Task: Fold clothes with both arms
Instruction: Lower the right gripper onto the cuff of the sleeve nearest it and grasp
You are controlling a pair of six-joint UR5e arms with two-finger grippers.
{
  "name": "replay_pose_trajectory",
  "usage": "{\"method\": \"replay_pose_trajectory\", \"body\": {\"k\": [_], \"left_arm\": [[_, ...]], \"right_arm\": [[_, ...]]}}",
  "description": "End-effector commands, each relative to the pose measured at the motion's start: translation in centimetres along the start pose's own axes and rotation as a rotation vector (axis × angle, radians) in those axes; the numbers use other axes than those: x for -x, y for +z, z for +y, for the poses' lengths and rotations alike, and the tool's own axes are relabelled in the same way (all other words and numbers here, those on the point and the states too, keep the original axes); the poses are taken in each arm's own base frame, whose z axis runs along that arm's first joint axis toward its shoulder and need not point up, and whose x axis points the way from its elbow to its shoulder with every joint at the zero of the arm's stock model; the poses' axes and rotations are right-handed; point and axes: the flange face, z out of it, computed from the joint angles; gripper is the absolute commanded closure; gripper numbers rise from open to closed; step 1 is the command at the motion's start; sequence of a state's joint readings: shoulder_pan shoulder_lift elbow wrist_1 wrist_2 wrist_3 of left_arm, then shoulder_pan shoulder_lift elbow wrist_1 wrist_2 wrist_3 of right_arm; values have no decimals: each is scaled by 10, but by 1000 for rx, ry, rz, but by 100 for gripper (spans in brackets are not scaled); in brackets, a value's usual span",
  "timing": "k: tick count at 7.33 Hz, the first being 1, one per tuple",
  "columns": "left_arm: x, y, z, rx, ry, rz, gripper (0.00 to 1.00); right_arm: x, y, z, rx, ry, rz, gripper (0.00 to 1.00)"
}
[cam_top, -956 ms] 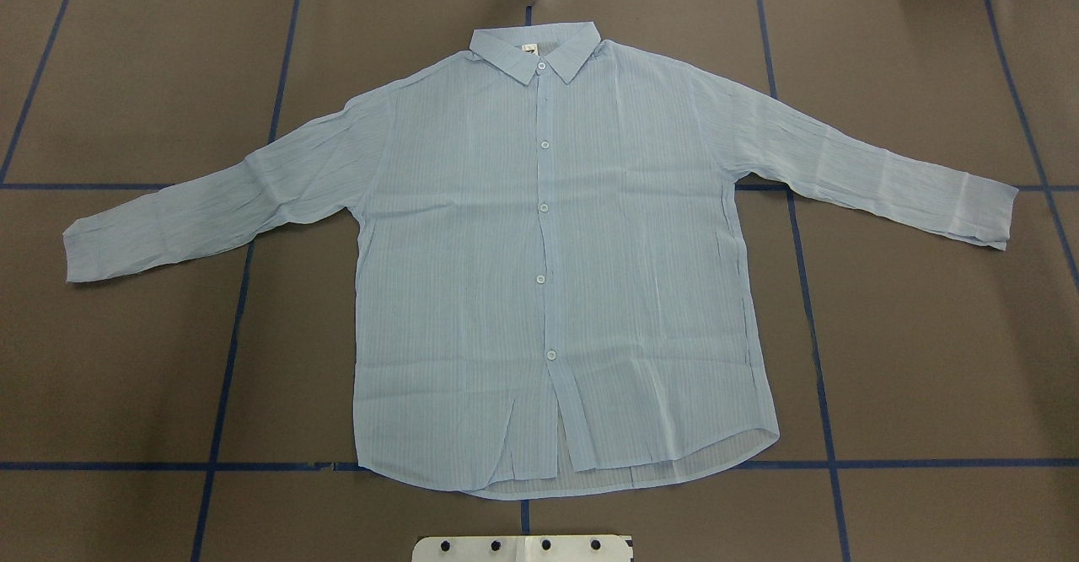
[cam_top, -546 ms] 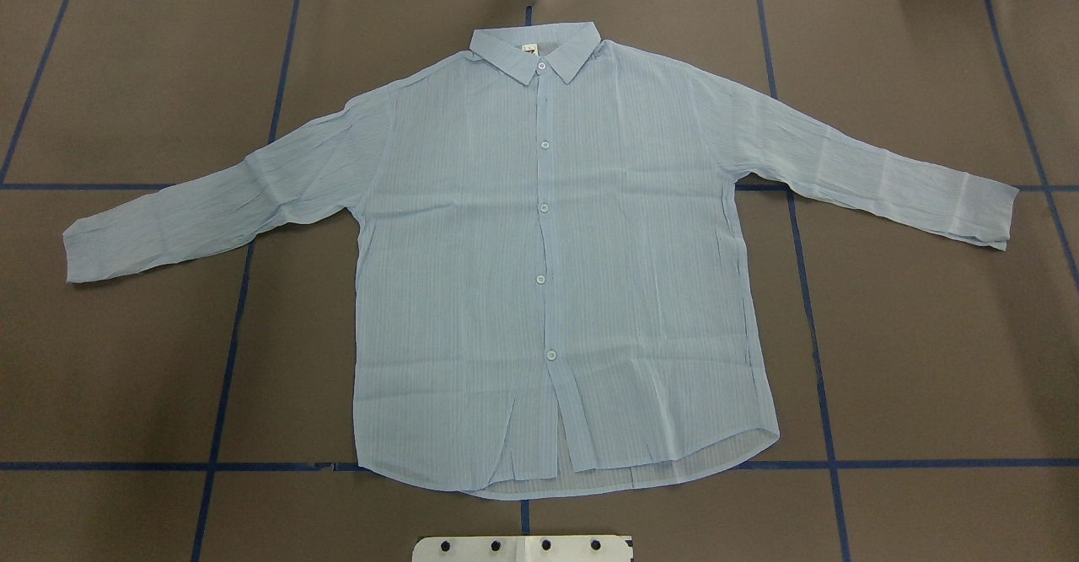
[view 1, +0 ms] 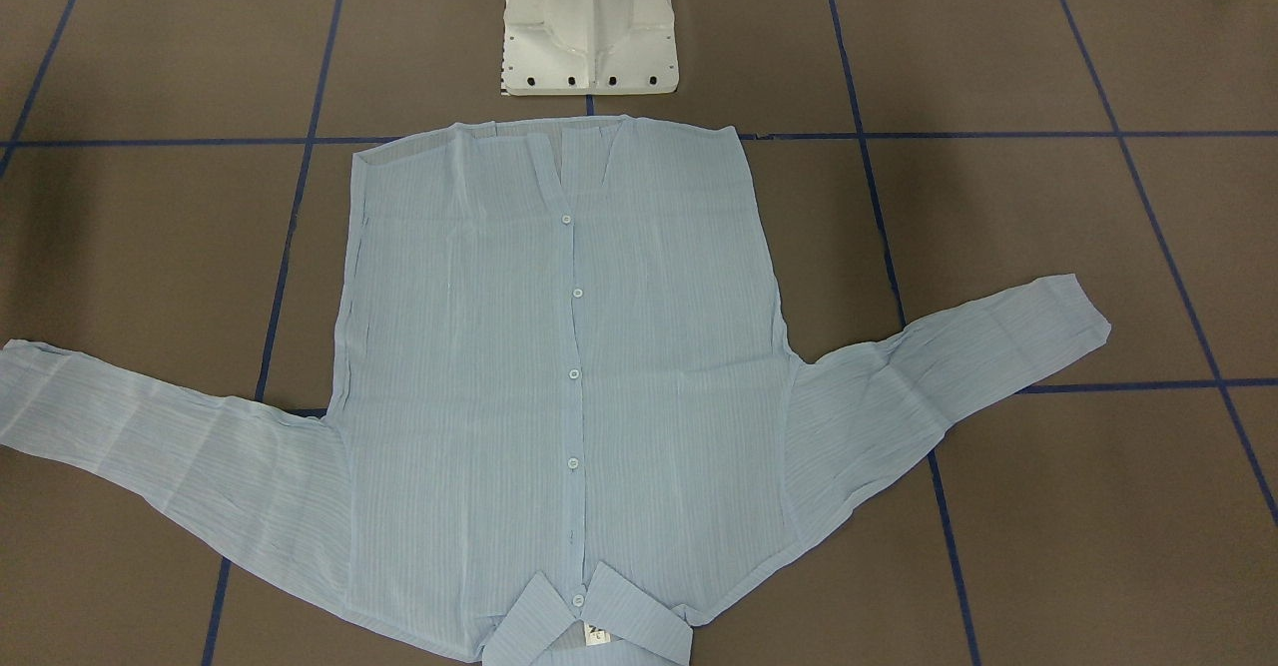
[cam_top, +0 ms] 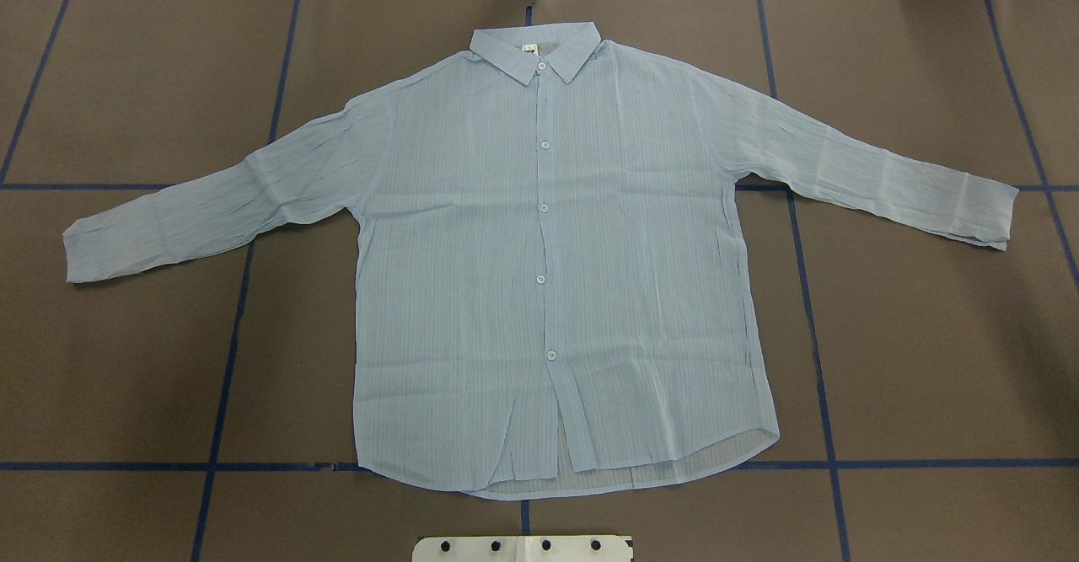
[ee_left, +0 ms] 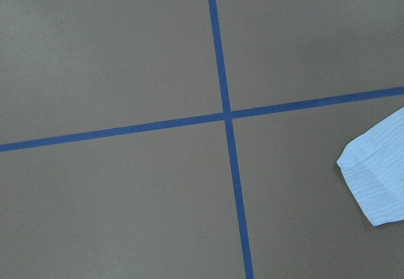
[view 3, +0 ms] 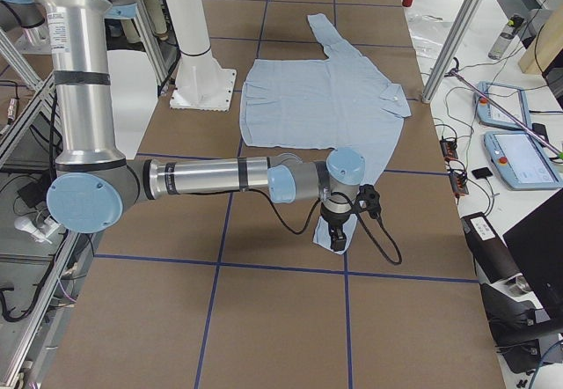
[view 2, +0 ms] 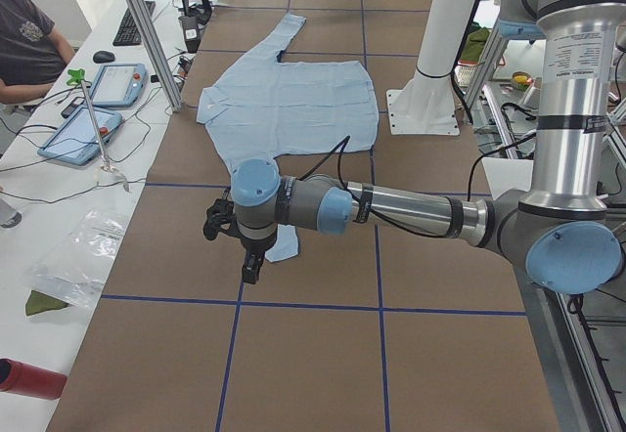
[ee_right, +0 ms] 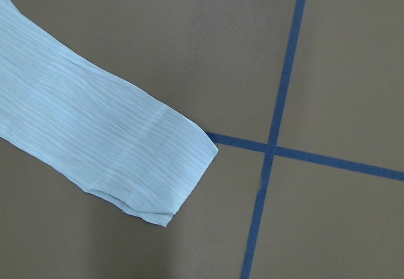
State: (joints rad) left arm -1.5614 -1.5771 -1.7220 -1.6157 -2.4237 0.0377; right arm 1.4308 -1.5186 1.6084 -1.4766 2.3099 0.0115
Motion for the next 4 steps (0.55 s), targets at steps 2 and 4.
{"method": "replay_pose_trajectory", "body": {"k": [2,4], "left_arm": [[-20,-9,-22,-63,79,50,1],[-12,-3,-19,-63,86,45,0]], "right_arm": [[22,54,-19,-13,11,-25,0],[13,97,-13,-86,53,-57,0]]}}
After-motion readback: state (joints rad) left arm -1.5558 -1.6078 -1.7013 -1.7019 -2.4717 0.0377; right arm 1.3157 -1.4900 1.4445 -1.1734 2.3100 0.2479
